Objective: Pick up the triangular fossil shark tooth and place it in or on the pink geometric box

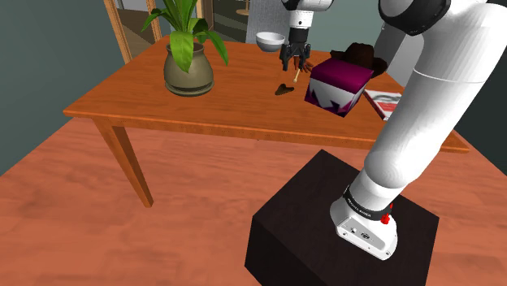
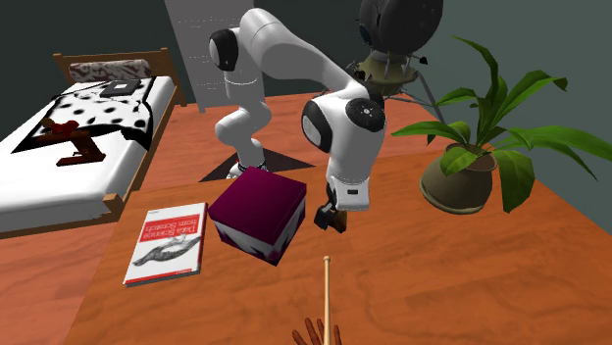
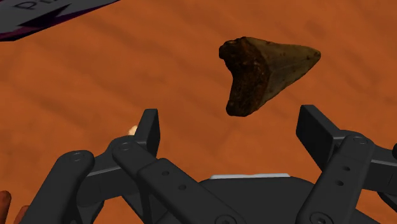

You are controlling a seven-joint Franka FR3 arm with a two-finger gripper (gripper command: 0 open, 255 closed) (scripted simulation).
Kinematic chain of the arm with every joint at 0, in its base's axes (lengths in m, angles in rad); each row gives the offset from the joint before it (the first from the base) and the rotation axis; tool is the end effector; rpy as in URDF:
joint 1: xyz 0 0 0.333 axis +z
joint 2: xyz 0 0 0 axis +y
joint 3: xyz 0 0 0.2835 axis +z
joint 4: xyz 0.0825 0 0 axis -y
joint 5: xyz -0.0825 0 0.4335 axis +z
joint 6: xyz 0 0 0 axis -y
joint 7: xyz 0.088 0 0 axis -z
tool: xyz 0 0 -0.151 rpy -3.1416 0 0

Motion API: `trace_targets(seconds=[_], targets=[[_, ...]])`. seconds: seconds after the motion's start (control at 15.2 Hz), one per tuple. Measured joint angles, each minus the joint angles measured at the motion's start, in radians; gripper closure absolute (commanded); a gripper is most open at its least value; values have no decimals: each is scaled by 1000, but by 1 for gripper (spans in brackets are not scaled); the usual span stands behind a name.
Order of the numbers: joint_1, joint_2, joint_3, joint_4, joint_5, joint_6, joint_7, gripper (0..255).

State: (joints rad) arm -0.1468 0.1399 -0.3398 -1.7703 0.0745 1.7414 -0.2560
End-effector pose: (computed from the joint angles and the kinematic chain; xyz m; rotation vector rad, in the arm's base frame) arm 0.5533 -0.2770 0.3768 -3.0283 0.3803 0.2143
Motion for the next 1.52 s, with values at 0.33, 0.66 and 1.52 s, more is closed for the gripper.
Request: trace_targets(seconds=[0.33, 0.66, 1.52], targets=[[3, -2, 2, -47, 1, 45, 1, 0], [3, -2, 2, -50, 1, 48, 1, 0], [16, -33, 2, -103, -4, 97, 52, 0]])
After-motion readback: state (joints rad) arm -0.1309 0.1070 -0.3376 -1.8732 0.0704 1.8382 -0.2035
